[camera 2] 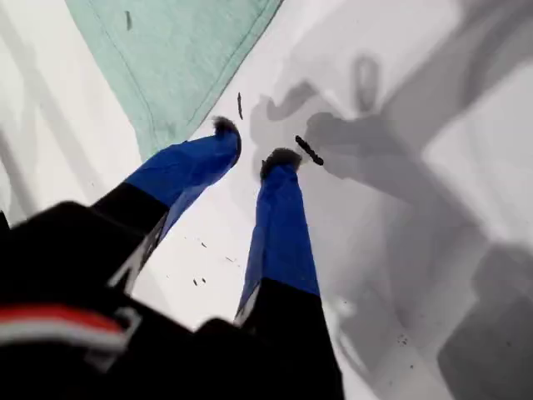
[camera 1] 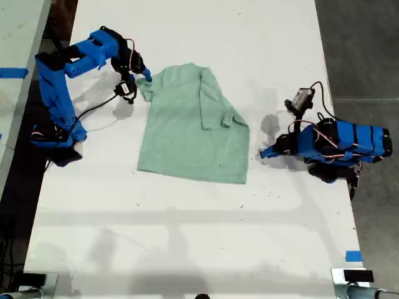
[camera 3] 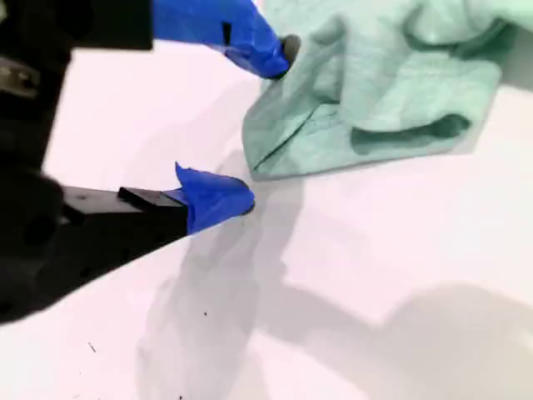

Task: Fold t shirt

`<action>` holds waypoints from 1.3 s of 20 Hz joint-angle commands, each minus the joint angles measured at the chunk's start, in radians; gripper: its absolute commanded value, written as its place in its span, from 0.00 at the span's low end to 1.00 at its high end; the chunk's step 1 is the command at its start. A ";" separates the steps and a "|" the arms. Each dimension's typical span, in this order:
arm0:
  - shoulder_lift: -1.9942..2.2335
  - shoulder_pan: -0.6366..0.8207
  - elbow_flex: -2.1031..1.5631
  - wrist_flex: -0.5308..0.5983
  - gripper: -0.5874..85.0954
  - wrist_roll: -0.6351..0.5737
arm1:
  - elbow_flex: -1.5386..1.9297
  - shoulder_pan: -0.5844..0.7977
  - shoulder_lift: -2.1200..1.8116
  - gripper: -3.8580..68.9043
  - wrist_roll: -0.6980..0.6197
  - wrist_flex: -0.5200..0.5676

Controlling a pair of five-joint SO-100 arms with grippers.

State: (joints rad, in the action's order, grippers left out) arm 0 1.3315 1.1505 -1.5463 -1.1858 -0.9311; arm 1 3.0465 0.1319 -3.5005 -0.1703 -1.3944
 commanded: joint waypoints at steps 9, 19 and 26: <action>0.089 -0.017 0.152 -0.126 0.00 0.106 | 0.043 0.011 -0.008 0.18 -0.011 0.018; -0.091 -0.584 0.558 -0.012 0.01 0.393 | 0.043 0.011 -0.008 0.18 -0.011 0.018; 0.218 -0.385 0.515 -0.213 0.11 0.328 | 0.043 0.011 -0.008 0.18 -0.011 0.018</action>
State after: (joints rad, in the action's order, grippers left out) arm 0 1.3023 0.6535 -1.0400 -1.3315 -0.5860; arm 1 3.0465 0.1319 -3.5005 -0.1703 -1.3944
